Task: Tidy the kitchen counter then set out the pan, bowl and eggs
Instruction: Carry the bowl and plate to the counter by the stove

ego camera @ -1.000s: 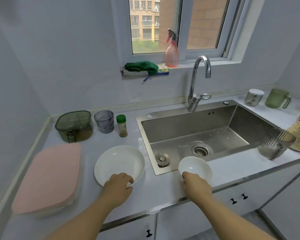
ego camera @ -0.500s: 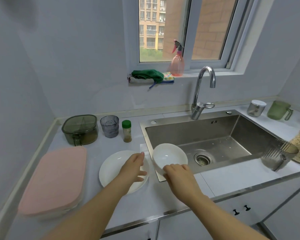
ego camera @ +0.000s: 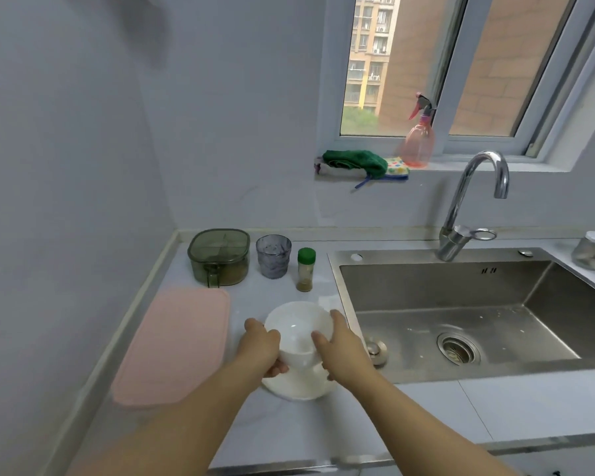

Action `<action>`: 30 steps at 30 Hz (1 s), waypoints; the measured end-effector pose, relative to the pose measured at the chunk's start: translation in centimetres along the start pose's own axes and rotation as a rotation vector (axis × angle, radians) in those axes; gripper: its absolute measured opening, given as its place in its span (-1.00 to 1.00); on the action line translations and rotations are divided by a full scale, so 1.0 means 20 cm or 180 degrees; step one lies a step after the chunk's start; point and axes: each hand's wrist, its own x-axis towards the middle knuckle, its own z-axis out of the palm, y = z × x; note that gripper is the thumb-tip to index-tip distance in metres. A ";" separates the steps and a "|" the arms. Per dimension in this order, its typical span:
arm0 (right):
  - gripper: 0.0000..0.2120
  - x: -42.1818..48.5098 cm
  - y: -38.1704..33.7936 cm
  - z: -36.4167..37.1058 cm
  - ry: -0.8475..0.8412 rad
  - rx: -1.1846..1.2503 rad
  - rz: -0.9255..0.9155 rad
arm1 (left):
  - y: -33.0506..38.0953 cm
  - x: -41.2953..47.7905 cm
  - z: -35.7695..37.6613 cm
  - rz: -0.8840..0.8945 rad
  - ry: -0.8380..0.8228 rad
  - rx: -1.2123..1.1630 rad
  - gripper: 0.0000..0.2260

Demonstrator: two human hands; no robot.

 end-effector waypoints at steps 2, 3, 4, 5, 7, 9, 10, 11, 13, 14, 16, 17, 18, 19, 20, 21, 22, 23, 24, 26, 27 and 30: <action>-0.53 0.04 0.00 0.04 -0.0096 0.0465 0.0288 | -0.02 0.04 -0.01 -0.0063 -0.0043 -0.0093 -0.75; -0.55 0.06 0.01 0.05 -0.0074 0.0576 0.0360 | -0.03 0.05 -0.02 -0.0125 -0.0083 -0.0199 -0.77; -0.56 0.07 0.02 0.07 -0.0044 0.0617 0.0422 | -0.04 0.07 -0.02 -0.0189 -0.0144 -0.0332 -0.78; -0.56 0.09 0.03 0.09 0.0001 0.0641 0.0477 | -0.06 0.08 -0.03 -0.0233 -0.0216 -0.0426 -0.79; -0.52 0.12 0.06 0.12 0.0054 0.0620 0.0554 | -0.07 0.11 -0.03 -0.0272 -0.0320 -0.0428 -0.80; -0.50 0.14 0.07 0.14 0.0070 0.0549 0.0541 | -0.09 0.12 -0.02 -0.0233 -0.0356 -0.0475 -0.82; -0.50 0.15 0.08 0.15 0.0062 0.0549 0.0540 | -0.09 0.13 -0.02 -0.0207 -0.0363 -0.0492 -0.84; -0.50 0.16 0.08 0.15 0.0054 0.0553 0.0548 | -0.10 0.14 -0.01 -0.0174 -0.0368 -0.0478 -0.86; -0.50 0.17 0.09 0.15 0.0050 0.0557 0.0533 | -0.11 0.15 -0.01 -0.0139 -0.0368 -0.0452 -0.88; -0.50 0.18 0.10 0.15 0.0052 0.0547 0.0536 | -0.11 0.16 0.00 -0.0136 -0.0365 -0.0447 -0.89; -0.49 0.20 0.11 0.16 0.0086 0.0497 0.0563 | -0.12 0.16 0.00 -0.0135 -0.0355 -0.0472 -0.90; -0.49 0.21 0.13 0.17 0.0115 0.0469 0.0574 | -0.12 0.16 0.01 -0.0142 -0.0345 -0.0495 -0.90; -0.49 0.21 0.14 0.18 0.0155 0.0453 0.0567 | -0.12 0.16 0.02 -0.0155 -0.0331 -0.0514 -0.91; -0.51 0.22 0.15 0.19 0.0186 0.0442 0.0563 | -0.12 0.16 0.03 -0.0159 -0.0318 -0.0548 -0.90; -0.53 0.22 0.15 0.19 0.0225 0.0450 0.0549 | -0.13 0.16 0.03 -0.0155 -0.0305 -0.0552 -0.89; -0.55 0.22 0.16 0.19 0.0278 0.0469 0.0548 | -0.13 0.16 0.03 -0.0113 -0.0268 -0.0510 -0.86; -0.58 0.22 0.16 0.18 0.0363 0.0487 0.0548 | -0.13 0.16 0.03 -0.0019 -0.0184 -0.0361 -0.81; -0.61 0.21 0.17 0.17 0.0489 0.0457 0.0567 | -0.13 0.15 0.03 0.0124 -0.0036 -0.0108 -0.76; -0.63 0.21 0.18 0.16 0.0658 0.0358 0.0601 | -0.14 0.15 0.01 0.0279 0.0186 0.0248 -0.73; -0.65 0.18 0.21 0.13 0.0965 0.0090 0.0727 | -0.14 0.14 -0.01 0.0415 0.0611 0.0948 -0.70; -0.65 0.17 0.23 0.12 0.0971 0.0038 0.0838 | -0.14 0.13 -0.02 0.0355 0.0662 0.1200 -0.69; -0.64 0.15 0.27 0.13 0.0429 0.0294 0.1171 | -0.15 0.10 0.00 0.0016 0.0432 0.1761 -0.61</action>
